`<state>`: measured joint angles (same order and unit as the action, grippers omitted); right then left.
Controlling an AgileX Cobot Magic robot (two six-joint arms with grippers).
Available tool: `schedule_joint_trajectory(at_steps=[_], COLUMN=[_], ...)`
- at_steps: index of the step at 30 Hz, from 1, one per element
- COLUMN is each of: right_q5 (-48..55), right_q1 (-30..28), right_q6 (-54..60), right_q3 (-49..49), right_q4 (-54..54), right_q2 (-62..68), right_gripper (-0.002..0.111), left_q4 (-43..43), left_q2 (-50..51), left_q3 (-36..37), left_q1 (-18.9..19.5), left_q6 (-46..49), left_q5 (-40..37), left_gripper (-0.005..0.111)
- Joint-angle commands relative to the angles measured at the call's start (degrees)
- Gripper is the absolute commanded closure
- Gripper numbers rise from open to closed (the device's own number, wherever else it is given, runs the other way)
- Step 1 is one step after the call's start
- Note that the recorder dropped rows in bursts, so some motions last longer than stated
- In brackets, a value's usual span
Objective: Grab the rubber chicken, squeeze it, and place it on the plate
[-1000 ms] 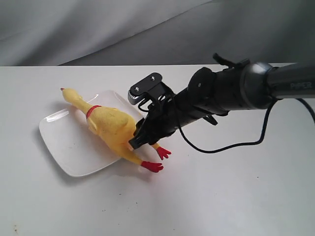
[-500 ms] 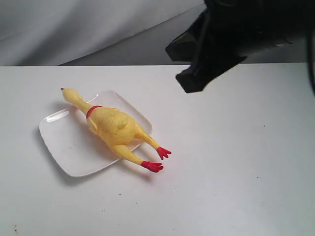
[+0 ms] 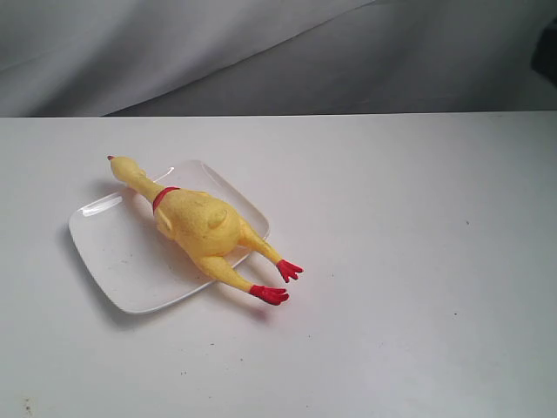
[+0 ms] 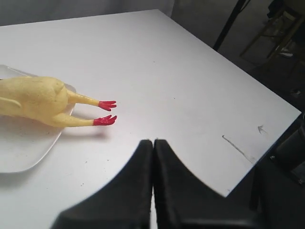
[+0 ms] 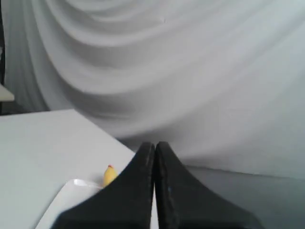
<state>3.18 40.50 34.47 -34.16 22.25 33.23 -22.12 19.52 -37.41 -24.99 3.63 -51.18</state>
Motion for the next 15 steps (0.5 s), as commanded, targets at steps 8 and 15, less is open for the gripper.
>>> schedule_joint_trajectory(at_steps=[8,15], right_q5=[-1.2,-1.2], right_q1=[0.1,0.1], right_q6=[-0.5,-0.5], right_q3=[1.0,1.0], right_q4=[0.9,0.9], right_q2=[-9.1,-9.1], right_gripper=[0.108,0.108], left_q4=[0.2,0.3], left_q2=[-0.1,-0.1], left_q3=[-0.2,-0.2], left_q1=[-0.3,-0.3], left_q6=[1.3,1.3], left_q5=[-2.7,-2.7], left_gripper=[0.106,0.106])
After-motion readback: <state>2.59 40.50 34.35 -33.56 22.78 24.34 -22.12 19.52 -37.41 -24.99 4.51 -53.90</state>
